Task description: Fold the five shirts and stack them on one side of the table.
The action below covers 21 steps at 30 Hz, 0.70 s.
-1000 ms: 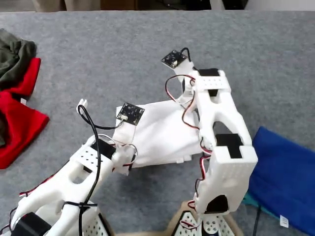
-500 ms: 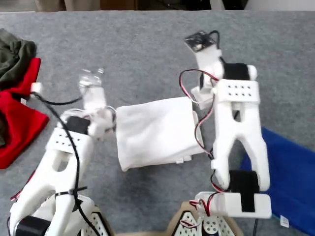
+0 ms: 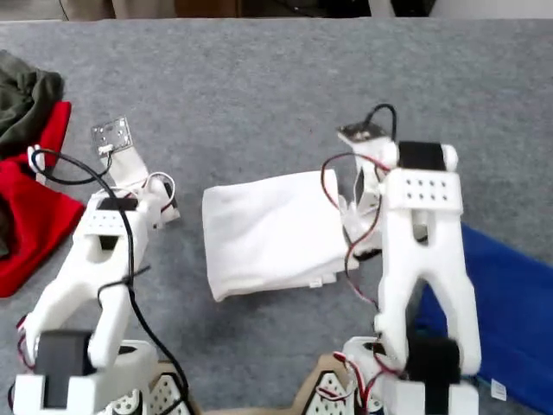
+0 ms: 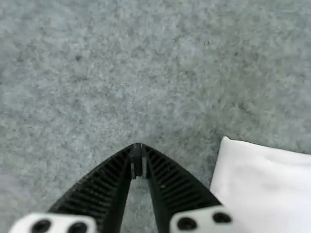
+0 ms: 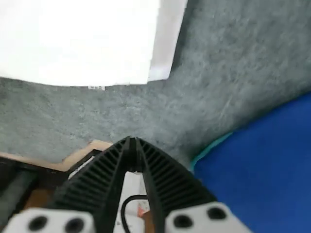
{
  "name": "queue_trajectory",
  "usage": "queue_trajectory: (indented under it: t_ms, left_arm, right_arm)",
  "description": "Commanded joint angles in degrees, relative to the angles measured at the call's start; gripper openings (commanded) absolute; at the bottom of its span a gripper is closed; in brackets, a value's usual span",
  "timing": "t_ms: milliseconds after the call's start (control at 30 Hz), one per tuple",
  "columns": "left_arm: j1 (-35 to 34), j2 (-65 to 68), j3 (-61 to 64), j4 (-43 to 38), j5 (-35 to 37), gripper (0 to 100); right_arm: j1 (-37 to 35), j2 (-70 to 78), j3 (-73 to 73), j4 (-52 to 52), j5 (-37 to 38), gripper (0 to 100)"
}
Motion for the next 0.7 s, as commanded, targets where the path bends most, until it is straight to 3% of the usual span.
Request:
queue_trajectory:
  t_ms: [0, 200, 467, 667]
  left_arm:
    - [-0.88, 2.07, -6.07, 2.37, 0.44, 2]
    - [-0.7, 4.97, -8.26, 2.99, 0.44, 2]
    - [-0.53, 4.97, -8.26, 2.99, 0.44, 2]
    - [-0.62, 5.23, -8.26, 2.9, 0.44, 2]
  right_arm:
    - [0.13, -7.78, 4.09, 0.97, -13.89, 0.6]
    - [-5.76, -15.25, 12.62, -7.91, -29.27, 2.9]
    - [-13.93, -15.78, 19.3, -14.68, -43.6, 31.6]
    - [-21.49, -15.78, 19.65, -19.16, -49.23, 33.0]
